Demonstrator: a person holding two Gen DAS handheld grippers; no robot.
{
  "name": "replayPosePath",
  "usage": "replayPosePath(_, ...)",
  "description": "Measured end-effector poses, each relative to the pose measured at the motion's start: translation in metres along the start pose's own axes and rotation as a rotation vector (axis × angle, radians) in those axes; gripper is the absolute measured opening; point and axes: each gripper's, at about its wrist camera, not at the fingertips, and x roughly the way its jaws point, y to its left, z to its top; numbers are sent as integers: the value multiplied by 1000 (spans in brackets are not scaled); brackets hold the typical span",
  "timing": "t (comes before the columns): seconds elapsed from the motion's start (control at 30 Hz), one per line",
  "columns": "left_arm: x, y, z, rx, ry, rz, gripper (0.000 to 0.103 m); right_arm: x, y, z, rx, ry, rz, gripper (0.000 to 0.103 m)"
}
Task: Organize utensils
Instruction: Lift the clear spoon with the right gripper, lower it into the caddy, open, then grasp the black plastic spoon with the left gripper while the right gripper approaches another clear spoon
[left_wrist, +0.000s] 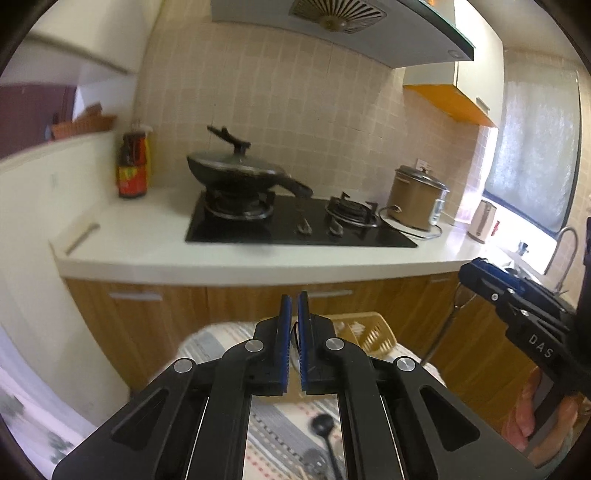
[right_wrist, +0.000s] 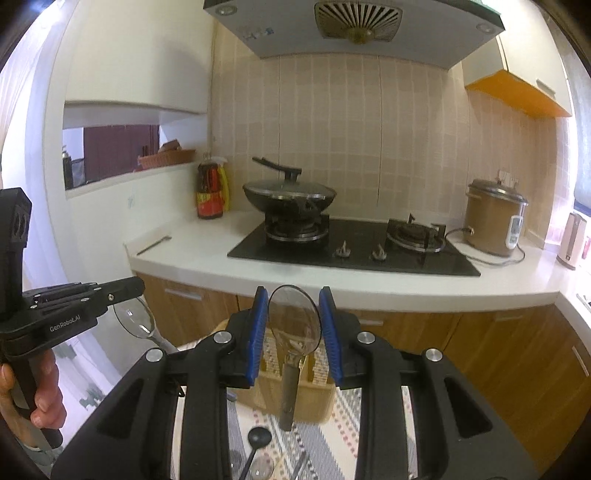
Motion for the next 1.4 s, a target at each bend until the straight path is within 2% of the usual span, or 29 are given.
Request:
replayPosePath(0.07,1,-2,10,23,-12,21,2,3,-1,7,2,-23,-13,26)
replayPosePath(0.27,19,-5,35,134,-24,183,2,24,-7,21,-25,-92,-77,26)
replayPosePath(0.37,40,-2,38,149,12,187,2,42,-15,16,-13,-100,-96,26)
replayPosePath(0.47,61,-2,32,176,37,229,2,59,-21,4,-5,-109,-106,26)
replayPosePath(0.57,82,-3,22,203,77,239,2,72,-27,-10,11,-84,-102,26)
replayPosePath(0.8,104,-3,0,203,136,220,2,80,-25,-34,7,-41,-85,26)
replayPosePath(0.87,102,-2,-2,189,153,192,8,77,-26,-37,9,-24,-74,27)
replayPosePath(0.93,96,-3,-3,189,148,184,14,70,-27,-37,15,-25,-69,33)
replayPosePath(1.0,83,-5,-2,189,130,178,24,56,-30,-34,34,-34,-63,63)
replayPosePath(1.03,78,-7,0,185,122,167,29,49,-31,-33,44,-46,-49,65)
replayPosePath(1.2,38,-16,-1,175,75,135,30,14,-31,-30,41,-33,-50,63)
replayPosePath(1.3,17,-18,-12,156,84,98,30,0,-28,-38,31,36,-45,60)
replayPosePath(1.4,10,-13,-27,119,126,67,30,-5,-28,-52,34,127,-38,56)
